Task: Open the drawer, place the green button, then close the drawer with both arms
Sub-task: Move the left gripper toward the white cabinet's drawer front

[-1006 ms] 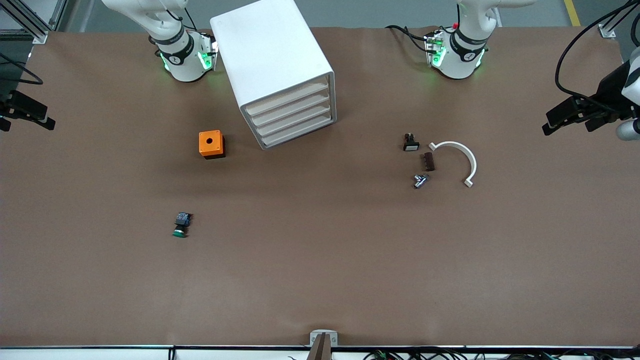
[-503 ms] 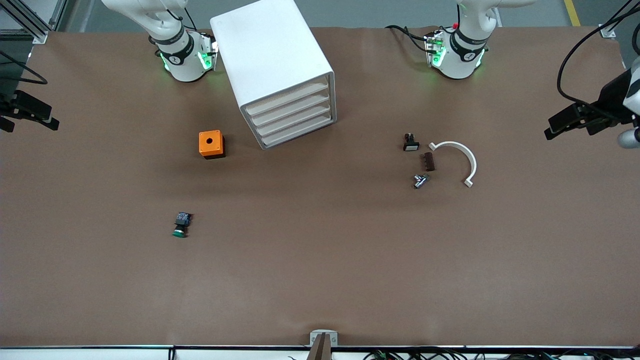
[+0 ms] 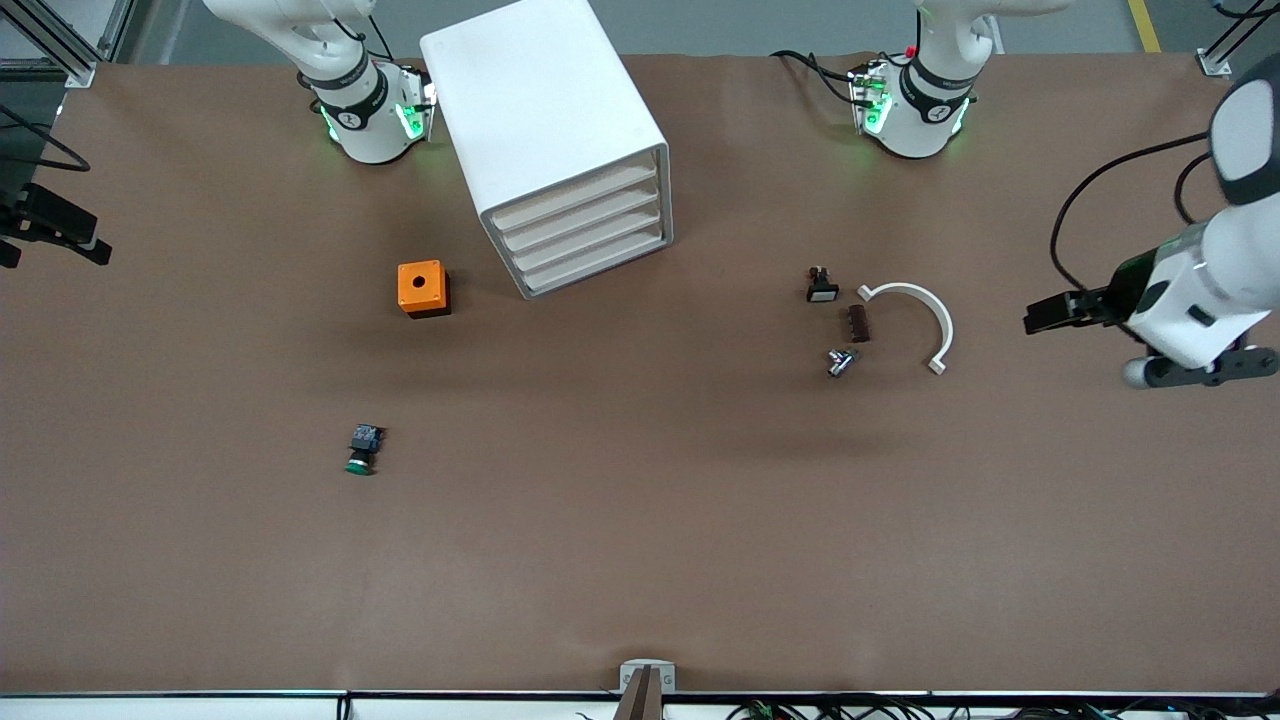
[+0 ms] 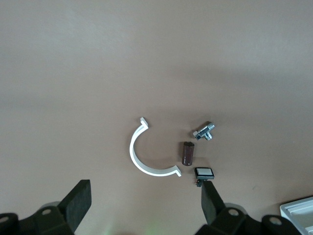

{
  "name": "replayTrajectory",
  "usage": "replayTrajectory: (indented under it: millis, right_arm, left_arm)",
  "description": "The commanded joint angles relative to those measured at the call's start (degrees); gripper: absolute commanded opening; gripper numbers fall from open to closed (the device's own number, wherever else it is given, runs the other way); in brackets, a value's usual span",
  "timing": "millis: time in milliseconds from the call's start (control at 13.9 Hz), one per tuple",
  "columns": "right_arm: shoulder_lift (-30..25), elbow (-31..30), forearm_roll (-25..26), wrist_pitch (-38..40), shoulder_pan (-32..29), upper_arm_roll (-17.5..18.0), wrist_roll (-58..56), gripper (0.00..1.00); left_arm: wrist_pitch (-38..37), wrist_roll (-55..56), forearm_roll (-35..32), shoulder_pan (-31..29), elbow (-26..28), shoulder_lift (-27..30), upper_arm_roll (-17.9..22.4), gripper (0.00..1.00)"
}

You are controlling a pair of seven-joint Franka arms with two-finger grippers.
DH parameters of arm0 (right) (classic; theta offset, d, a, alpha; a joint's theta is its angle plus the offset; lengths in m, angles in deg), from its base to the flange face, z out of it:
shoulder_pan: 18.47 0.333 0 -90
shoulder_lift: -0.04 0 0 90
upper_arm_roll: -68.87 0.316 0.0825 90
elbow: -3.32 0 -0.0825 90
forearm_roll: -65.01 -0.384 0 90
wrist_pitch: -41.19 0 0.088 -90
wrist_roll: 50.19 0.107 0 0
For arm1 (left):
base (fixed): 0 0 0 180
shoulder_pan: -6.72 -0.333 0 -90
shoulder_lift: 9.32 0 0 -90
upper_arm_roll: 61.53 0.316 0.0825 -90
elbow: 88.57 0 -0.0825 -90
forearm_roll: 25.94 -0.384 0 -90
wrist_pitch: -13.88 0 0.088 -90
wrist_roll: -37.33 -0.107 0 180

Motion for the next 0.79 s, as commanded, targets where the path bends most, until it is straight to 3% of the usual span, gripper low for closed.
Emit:
replayTrajectory:
  millis: [0, 287, 431, 719]
  right_arm:
    - [-1.8, -1.72, 0.81, -0.64, 0.13, 0.04, 0.39, 1.0]
    - [-1.71, -1.72, 0.81, -0.29, 0.04, -0.05, 0.48, 1.0]
    - [-1.63, -1.72, 0.81, -0.03, 0.04, -0.05, 0.48, 1.0]
    - [-1.54, -1.54, 0.72, -0.03, 0.04, -0.05, 0.65, 1.0]
  left_arm:
    - [-0.13, 4.95, -0.8, 3.22, -1.04, -4.34, -0.35, 1.0]
    - [-0.48, 14.17, -0.1, 8.22, -3.3, -10.05, -2.37, 1.0]
    - [-1.88, 21.29, 3.93, 10.42, -9.71, -14.8, -2.37, 1.0]
    - [-2.77, 37.19, 15.87, 12.45, -13.43, -20.17, -2.46, 1.0]
